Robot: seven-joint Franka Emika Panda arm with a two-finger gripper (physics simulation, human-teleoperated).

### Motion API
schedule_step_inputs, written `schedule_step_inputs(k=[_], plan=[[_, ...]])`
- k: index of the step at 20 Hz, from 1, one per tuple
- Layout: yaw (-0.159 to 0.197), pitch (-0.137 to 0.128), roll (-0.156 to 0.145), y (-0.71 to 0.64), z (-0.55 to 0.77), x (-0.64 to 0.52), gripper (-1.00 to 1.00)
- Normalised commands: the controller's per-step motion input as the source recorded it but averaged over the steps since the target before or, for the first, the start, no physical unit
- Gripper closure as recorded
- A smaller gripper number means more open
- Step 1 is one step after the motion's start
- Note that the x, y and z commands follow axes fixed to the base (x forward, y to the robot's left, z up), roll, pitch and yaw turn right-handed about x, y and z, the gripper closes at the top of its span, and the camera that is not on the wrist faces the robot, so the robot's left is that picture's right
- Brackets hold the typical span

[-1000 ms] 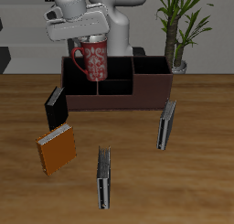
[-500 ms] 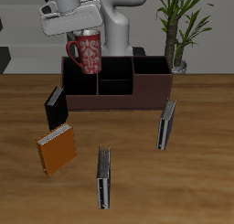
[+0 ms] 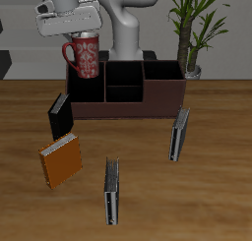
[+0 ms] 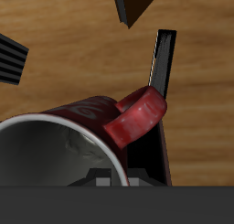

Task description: Place the red mug into the back desk caddy's left compartment and place the orange book into the back desk caddy's front compartment

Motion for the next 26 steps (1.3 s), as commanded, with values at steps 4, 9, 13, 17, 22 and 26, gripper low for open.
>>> schedule_step_inputs(k=[4,9,13,17,22,26], plan=[[0.023,0.021,-0.015,-0.17,-0.15,-0.21,1.0],[0.001,0.078,-0.007,-0.12,-0.16,-0.21,1.0],[-0.056,0.055,-0.02,-0.12,-0.02,-0.15,1.0],[0.045,0.036,-0.006,0.0,-0.07,-0.15,1.0],[0.074,0.017,-0.013,0.01,-0.03,-0.08,1.0],[0.078,0.03,-0.052,-0.09,-0.01,-0.04,1.0]])
